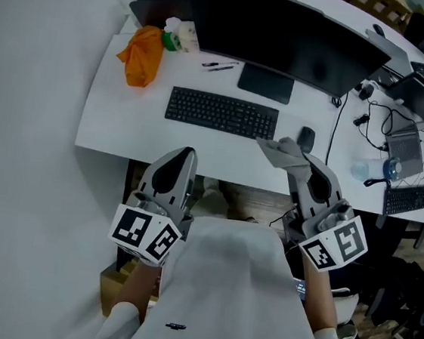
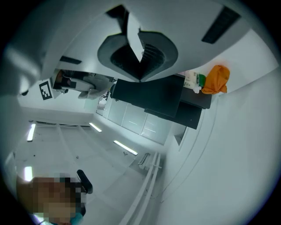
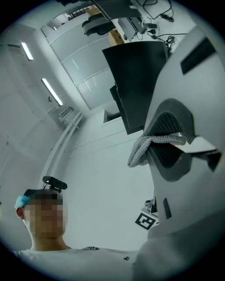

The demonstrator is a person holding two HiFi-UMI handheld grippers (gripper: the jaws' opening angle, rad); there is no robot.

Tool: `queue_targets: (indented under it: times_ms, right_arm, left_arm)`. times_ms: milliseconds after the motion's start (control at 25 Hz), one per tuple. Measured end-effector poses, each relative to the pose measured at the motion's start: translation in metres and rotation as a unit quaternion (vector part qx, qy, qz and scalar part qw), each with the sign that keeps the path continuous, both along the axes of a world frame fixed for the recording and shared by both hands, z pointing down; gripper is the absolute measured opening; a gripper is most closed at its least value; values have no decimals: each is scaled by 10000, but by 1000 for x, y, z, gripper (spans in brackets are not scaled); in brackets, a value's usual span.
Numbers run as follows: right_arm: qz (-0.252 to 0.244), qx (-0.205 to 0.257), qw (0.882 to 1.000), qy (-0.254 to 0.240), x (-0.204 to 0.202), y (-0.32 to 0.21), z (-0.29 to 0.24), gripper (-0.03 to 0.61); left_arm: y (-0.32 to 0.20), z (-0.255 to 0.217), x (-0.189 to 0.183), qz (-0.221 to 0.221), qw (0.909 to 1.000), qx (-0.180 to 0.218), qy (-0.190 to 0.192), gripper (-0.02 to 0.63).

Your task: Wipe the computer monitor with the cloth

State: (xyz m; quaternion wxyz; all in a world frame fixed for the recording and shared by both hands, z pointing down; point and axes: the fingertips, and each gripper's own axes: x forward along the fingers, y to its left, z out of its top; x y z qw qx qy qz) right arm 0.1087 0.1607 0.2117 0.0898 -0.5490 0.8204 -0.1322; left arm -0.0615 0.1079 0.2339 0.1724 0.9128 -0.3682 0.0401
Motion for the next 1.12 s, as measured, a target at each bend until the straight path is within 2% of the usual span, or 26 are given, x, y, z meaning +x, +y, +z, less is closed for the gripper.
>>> queue_targets:
  times_ms: [120, 400, 600, 880, 1120]
  right_arm:
    - [221, 66, 9997, 85, -10, -34, -5, 23]
    - [590, 209, 9976, 303, -39, -105, -18, 23]
    - [714, 324, 9956, 518, -51, -140, -36, 23]
    - [652, 594, 9920, 901, -66, -197, -63, 21]
    - [619, 719, 9842, 1496, -75, -246, -92, 23]
  left_arm:
    - [-31, -2, -14, 116, 9999, 62, -27, 18]
    - [-100, -10, -39, 385, 9990, 136, 166, 18]
    - [-137, -18, -42, 385, 9990, 113, 215, 18]
    - [-181, -29, -31, 657, 9971, 222, 315, 18]
    - [-216, -45, -24, 850, 9954, 408, 147, 18]
